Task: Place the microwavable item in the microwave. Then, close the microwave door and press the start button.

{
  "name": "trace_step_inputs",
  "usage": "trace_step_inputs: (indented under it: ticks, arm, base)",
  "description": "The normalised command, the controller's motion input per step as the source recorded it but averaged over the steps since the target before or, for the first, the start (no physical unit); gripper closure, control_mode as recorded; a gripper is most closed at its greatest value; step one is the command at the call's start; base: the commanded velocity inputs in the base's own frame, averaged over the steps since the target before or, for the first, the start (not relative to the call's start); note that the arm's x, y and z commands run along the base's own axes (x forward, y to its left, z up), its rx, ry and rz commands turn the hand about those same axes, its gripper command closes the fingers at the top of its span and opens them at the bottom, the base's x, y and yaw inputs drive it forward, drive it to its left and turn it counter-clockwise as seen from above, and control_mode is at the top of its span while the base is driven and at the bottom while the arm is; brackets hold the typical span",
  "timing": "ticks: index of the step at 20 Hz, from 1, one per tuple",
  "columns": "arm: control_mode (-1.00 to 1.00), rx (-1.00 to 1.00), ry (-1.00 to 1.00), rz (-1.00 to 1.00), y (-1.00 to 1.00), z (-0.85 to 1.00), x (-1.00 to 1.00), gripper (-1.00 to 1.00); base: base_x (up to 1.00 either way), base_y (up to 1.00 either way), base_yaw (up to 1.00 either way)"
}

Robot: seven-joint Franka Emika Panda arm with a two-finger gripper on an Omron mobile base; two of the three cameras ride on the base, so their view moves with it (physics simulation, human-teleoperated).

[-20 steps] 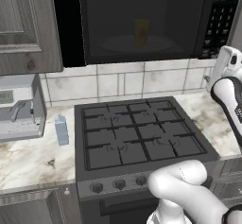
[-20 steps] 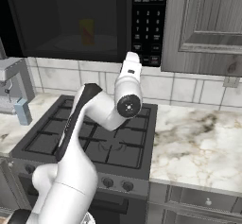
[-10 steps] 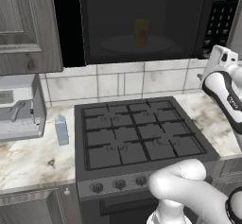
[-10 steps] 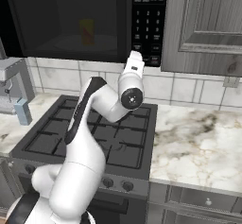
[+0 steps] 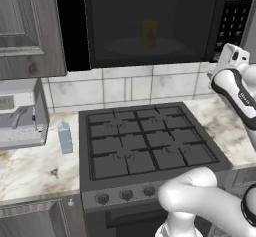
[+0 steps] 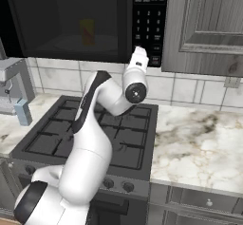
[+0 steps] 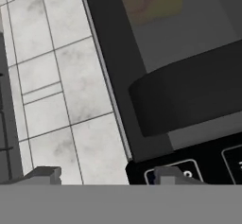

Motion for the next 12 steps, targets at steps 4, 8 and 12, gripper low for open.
trace_step_inputs:
  ticks: [4,8,12]
  arm:
    - [-1.00,0.05,0.00,0.00,-0.21,-0.06,0.33,-1.00]
    - [-1.00,0.04,0.01,0.00,-0.17,-0.15,0.36,-1.00]
    - [-1.00,0.03,0.00,0.00,-0.14,-0.21,0.32,-1.00]
  base:
    - [0.00,0.00,0.00]
    - [0.00,0.00,0.00]
    - [0.00,0.00,0.00]
